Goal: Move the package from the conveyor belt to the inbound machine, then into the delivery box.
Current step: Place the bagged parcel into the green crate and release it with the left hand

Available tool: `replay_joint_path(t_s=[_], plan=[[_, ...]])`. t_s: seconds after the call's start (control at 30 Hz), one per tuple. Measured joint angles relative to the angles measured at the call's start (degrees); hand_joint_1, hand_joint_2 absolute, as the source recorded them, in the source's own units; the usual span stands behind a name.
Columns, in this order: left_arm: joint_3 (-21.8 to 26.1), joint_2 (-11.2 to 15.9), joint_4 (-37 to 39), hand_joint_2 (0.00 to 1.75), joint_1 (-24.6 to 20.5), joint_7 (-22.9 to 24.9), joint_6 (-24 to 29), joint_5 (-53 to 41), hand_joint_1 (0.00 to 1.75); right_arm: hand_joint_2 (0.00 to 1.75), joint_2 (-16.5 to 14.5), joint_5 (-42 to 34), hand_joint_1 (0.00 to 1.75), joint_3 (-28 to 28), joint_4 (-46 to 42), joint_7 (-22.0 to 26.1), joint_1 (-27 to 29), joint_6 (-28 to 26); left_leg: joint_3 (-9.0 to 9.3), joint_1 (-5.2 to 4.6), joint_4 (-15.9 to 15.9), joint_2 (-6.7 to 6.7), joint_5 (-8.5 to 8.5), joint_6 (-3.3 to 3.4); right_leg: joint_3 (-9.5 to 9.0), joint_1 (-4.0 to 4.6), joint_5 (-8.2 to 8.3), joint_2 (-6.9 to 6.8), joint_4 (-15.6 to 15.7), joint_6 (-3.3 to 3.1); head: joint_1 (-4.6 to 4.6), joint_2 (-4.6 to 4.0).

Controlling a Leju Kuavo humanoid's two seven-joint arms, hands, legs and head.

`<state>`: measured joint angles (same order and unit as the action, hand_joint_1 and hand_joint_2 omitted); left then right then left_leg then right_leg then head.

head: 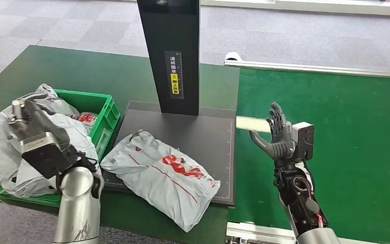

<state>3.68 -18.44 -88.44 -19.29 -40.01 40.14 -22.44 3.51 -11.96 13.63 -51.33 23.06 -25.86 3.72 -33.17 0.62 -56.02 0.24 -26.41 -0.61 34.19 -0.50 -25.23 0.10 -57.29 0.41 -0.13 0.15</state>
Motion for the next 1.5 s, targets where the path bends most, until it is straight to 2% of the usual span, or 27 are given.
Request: replay_joint_path(t_s=[0.13, 0.27, 0.8, 0.83, 0.93, 0.97, 1.03, 1.1, 1.17, 1.27, 1.4, 1.5], plan=[[7.31, -0.49, -2.17, 0.0, -0.24, -0.04, -0.01, -2.32, 1.75, 1.75, -0.63, 0.06, 0.0, 0.37, 0.9, 0.19, -0.21, -0.27, -0.02, -0.01, 0.0, -0.05, 0.0, 0.0, 0.0, -0.01, -0.01, -0.04, 0.0, 0.0, 0.03, 0.0], [10.63, -0.75, -3.47, 0.0, -0.65, -0.06, -0.03, -3.89, 1.75, 1.75, -1.41, 0.42, 0.0, 0.6, 1.51, 0.44, -0.62, -0.33, -0.03, -0.02, -0.01, -0.09, 0.0, 0.01, -0.01, -0.02, -0.01, -0.06, 0.01, 0.01, 0.02, -0.01], [10.09, -1.21, -1.98, 0.0, -1.52, 0.03, -0.05, -3.55, 1.75, 1.75, -2.25, -0.02, 0.0, 1.57, 3.46, 0.45, -2.84, -1.12, -0.01, -0.02, -0.02, -0.12, -0.01, 0.01, 0.0, -0.02, 0.0, -0.07, 0.01, 0.0, 0.02, 0.01], [10.07, -1.21, -1.91, 0.0, -1.53, 0.02, -0.05, -3.54, 1.56, 1.75, -2.25, -0.02, 0.0, 1.58, 3.54, 0.45, -2.89, -1.12, -0.01, -0.02, -0.02, -0.12, -0.01, 0.01, 0.0, -0.02, 0.0, -0.07, 0.01, 0.0, 0.02, 0.0], [9.9, -1.23, -1.62, 0.0, -1.55, -0.02, -0.46, -2.97, 0.25, 1.75, -2.3, 0.69, 0.0, 1.51, 3.75, 0.51, -3.01, -0.7, 0.01, -0.02, -0.03, -0.12, 0.0, 0.01, 0.02, -0.02, 0.0, -0.07, 0.03, 0.01, 0.02, -0.01], [9.39, -1.24, -0.87, 0.0, -1.62, -0.04, -1.76, -1.26, 0.0, 1.75, -2.34, 1.81, 0.0, 1.21, 3.8, 0.66, -3.03, -0.03, 0.02, -0.03, -0.04, -0.13, 0.0, 0.01, 0.03, -0.03, 0.0, -0.08, 0.04, 0.01, 0.0, -0.01], [6.07, -1.05, 2.5, 0.0, -1.74, -0.05, -8.78, 7.23, 0.0, 1.75, -2.42, 4.22, 0.0, 0.27, 3.95, 0.95, -3.26, 1.68, 0.02, -0.04, -0.05, -0.23, 0.01, 0.03, 0.0, -0.04, -0.01, -0.2, 0.06, 0.01, 0.0, 0.0], [-0.68, -0.2, 6.25, 0.87, -1.25, 0.0, -19.25, 17.7, 0.0, 1.75, -2.43, 4.94, 0.0, -0.45, 4.14, 1.02, -3.9, 2.9, -0.06, -0.04, -0.05, -0.28, 0.03, 0.05, -0.03, -0.04, 0.01, -0.3, 0.05, 0.03, 0.03, 0.0], [-7.95, 1.18, 7.97, 1.75, -0.63, -0.03, -27.56, 21.96, 0.0, 1.75, -2.4, 4.8, 0.0, -0.72, 4.36, 0.86, -4.61, 3.72, -0.09, -0.05, -0.05, -0.19, 0.03, 0.06, -0.01, -0.05, 0.03, -0.22, 0.04, 0.04, 0.03, -0.01], [-15.64, 3.41, 8.58, 1.75, -0.37, -0.1, -33.59, 20.41, 0.0, 1.75, -2.27, 4.46, 0.0, -0.94, 4.69, 0.44, -5.17, 4.1, -0.07, -0.07, -0.05, -0.16, 0.01, 0.06, 0.02, -0.08, 0.03, -0.14, 0.04, 0.05, 0.02, -0.01], [-24.69, 6.99, 10.36, 1.75, -0.91, -0.11, -32.32, 11.56, 0.0, 1.75, -2.01, 3.68, 0.0, -0.95, 4.82, -0.24, -5.37, 4.11, -0.07, -0.06, -0.05, -0.19, -0.01, 0.06, 0.07, -0.07, 0.0, -0.15, 0.05, 0.04, 0.0, 0.0], [-31.27, 8.99, 15.51, 1.75, -2.19, -0.11, -32.35, 3.73, 0.0, 1.75, -1.75, 3.3, 0.0, -0.93, 4.81, -0.59, -5.37, 4.29, -0.07, -0.06, -0.03, -0.17, -0.01, 0.06, 0.06, -0.06, -0.02, -0.13, 0.05, 0.04, 0.0, -0.01]])
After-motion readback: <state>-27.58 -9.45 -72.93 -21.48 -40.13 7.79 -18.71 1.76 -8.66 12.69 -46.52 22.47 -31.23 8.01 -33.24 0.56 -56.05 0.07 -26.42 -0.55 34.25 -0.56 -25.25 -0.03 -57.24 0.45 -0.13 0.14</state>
